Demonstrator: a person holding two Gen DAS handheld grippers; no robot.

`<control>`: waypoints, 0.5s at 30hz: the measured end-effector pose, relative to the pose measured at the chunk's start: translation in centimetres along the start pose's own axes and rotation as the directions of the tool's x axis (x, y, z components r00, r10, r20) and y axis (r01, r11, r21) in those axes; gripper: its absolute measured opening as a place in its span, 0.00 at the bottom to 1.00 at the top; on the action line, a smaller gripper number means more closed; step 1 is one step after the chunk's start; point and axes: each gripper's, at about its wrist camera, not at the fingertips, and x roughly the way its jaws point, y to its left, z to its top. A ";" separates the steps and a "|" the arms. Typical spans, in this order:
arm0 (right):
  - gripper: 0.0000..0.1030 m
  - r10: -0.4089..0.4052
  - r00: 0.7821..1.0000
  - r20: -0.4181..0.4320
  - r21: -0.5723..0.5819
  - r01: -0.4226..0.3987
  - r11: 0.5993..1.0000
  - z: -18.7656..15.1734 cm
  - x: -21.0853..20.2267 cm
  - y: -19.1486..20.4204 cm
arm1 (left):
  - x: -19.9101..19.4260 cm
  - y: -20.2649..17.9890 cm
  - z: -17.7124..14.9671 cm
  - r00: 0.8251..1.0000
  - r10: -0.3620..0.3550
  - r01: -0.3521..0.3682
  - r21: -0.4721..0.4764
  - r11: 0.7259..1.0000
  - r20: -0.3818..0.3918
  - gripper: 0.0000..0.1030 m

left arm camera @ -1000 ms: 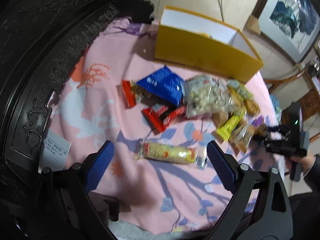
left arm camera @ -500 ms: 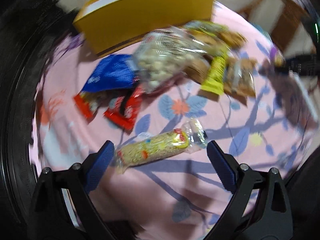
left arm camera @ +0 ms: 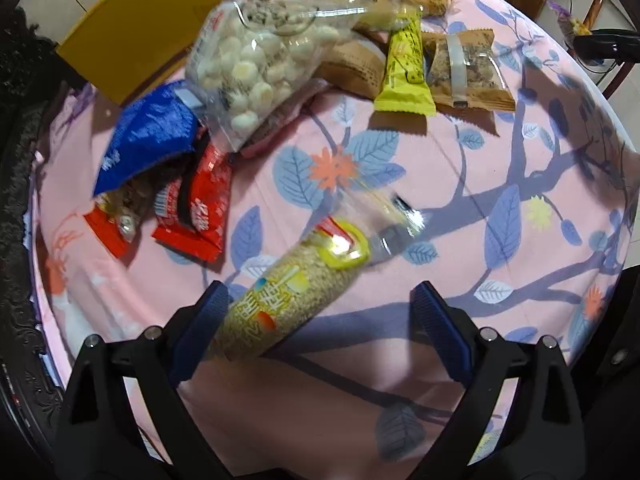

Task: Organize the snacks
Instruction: 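Grasp the purple egg-biscuit bag with the right tool while the left tool grasps the green cereal bar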

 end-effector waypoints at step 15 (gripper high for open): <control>0.44 0.012 1.000 0.012 0.029 -0.012 0.999 -0.4 -0.4 1.7 | -0.5 1.5 -2.7 0.994 -0.094 0.102 -0.214 0.971 0.049 0.71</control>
